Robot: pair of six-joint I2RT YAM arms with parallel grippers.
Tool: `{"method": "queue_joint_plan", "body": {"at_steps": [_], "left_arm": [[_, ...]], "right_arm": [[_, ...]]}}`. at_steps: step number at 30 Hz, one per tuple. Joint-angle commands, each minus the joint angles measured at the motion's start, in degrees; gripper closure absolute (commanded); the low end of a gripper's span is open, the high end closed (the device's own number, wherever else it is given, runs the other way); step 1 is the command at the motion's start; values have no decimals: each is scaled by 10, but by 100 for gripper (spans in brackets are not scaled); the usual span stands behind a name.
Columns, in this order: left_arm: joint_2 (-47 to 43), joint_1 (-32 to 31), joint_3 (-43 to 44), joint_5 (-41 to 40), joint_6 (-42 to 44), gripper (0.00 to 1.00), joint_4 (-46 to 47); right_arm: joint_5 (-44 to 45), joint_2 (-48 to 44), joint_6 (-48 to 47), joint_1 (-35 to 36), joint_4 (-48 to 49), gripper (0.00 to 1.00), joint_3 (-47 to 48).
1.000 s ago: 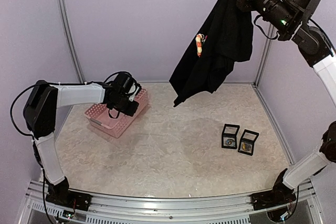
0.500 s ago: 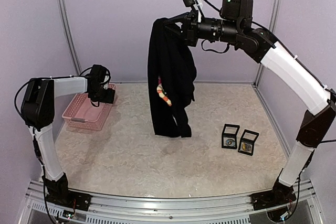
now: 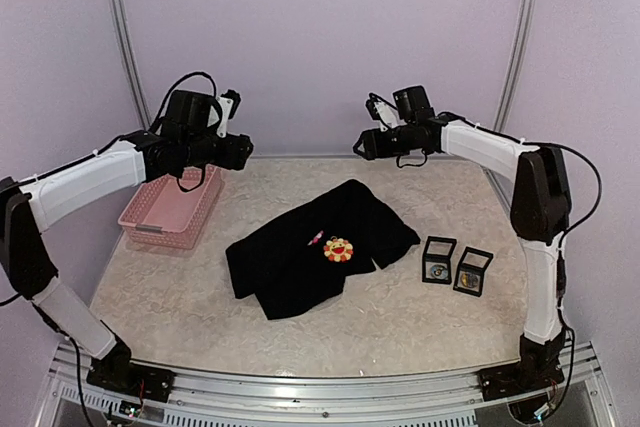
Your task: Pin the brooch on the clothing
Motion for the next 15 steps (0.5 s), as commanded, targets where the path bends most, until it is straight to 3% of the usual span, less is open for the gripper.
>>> {"method": "queue_joint_plan", "body": {"at_steps": [1,5,8,15], "left_arm": [[-17,-127,-62,72,73,26,-60],[-13,-261,-122,109,125,29,-89],[27,-324,-132,100,152,29,-85],[185,-327,-63,20,164,29,-55]], "right_arm": [[155,72,2,-21,-135,40,88],[156,14,-20,-6,-121,44,-17],[183,-32,-23,22,-121,45,-107],[196,-61,-24,30,-163,54,-196]]}}
